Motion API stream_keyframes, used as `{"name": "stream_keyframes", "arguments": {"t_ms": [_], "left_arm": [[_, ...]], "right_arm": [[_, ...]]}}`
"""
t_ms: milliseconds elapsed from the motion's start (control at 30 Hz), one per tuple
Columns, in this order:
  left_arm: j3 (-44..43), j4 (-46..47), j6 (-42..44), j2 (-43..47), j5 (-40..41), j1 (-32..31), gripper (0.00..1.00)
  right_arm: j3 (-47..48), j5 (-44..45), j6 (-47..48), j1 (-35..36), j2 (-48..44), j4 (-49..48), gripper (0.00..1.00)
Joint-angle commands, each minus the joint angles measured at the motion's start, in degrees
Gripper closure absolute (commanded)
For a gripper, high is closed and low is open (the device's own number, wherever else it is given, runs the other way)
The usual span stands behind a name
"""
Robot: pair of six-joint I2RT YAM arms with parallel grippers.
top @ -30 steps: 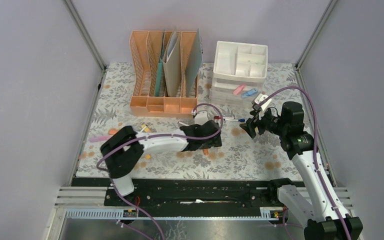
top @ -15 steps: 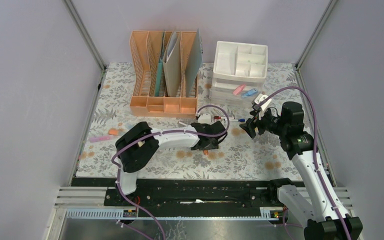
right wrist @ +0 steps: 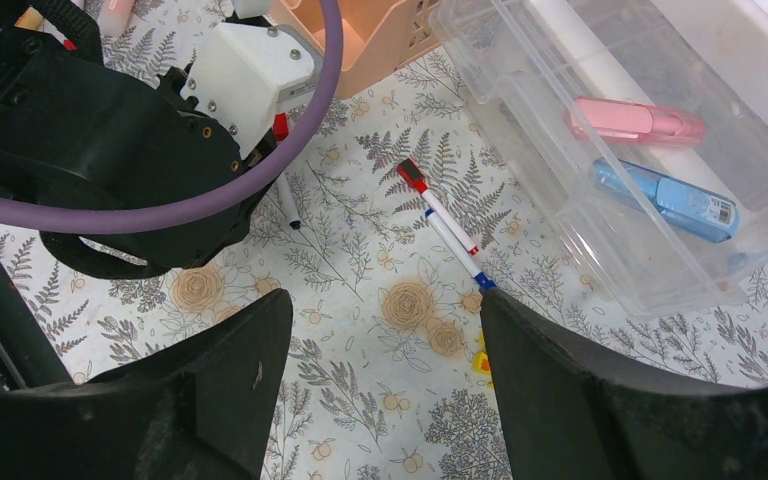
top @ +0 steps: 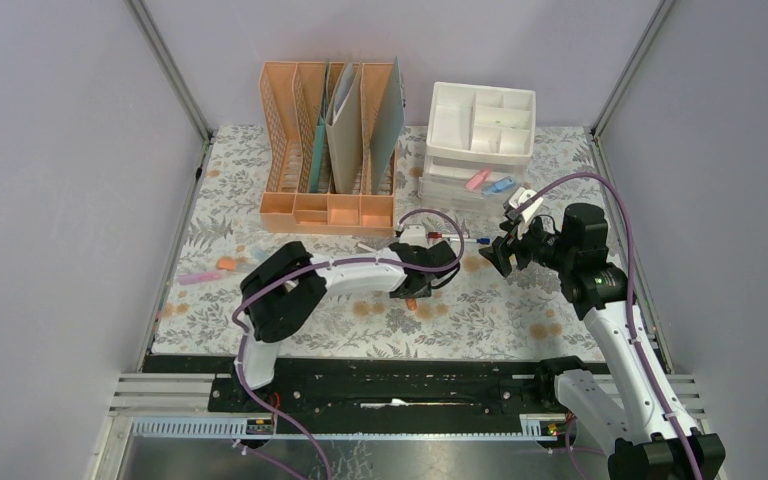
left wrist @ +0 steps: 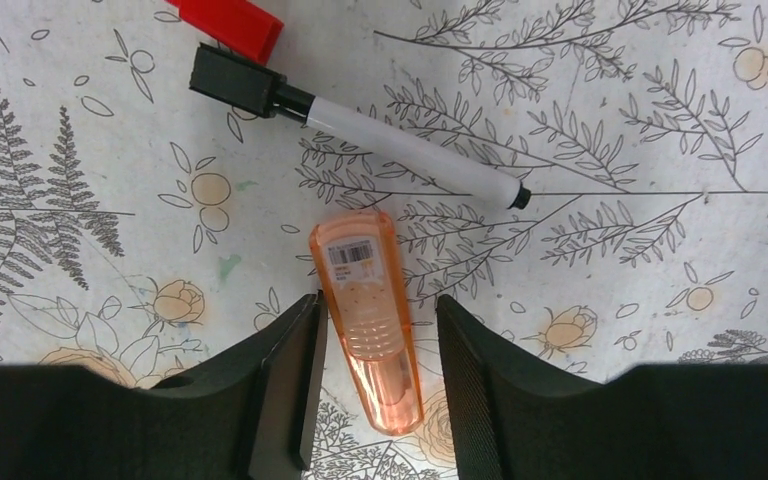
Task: Organize the desk
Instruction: Pick up the stationery from the center of the board.
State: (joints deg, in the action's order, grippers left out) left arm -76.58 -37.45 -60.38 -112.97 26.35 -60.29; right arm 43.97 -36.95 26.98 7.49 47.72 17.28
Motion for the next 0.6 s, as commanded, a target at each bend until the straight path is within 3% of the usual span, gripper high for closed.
{"name": "stream_keyframes", "arguments": {"t_ms": [0,67,267,433,567], "left_arm": [[-1.83,-3.23,0.85,-3.85,0.43,0.00,0.52],[-2.65,-4.43,0.99,-4.48,0.58,-0.06,0.59],[-0.95,-4.47,0.47,-1.85,1.65,-0.09,0.94],[1.87,-3.54,0.04,3.69,3.64,-0.33,1.00],[9.19,3.58,0.59,13.02,3.56,-0.44,1.00]], "right_arm": [[0.07,-0.06,0.16,-0.28,-0.24,-1.93,0.24],[0.09,-0.14,0.15,-0.28,-0.18,-1.89,0.24],[0.15,-0.51,-0.07,-0.29,-0.43,-1.89,0.24],[0.31,-2.98,-1.04,-0.32,0.42,-1.62,0.24],[0.38,-5.99,-1.94,-0.30,1.34,-1.37,0.23]]}}
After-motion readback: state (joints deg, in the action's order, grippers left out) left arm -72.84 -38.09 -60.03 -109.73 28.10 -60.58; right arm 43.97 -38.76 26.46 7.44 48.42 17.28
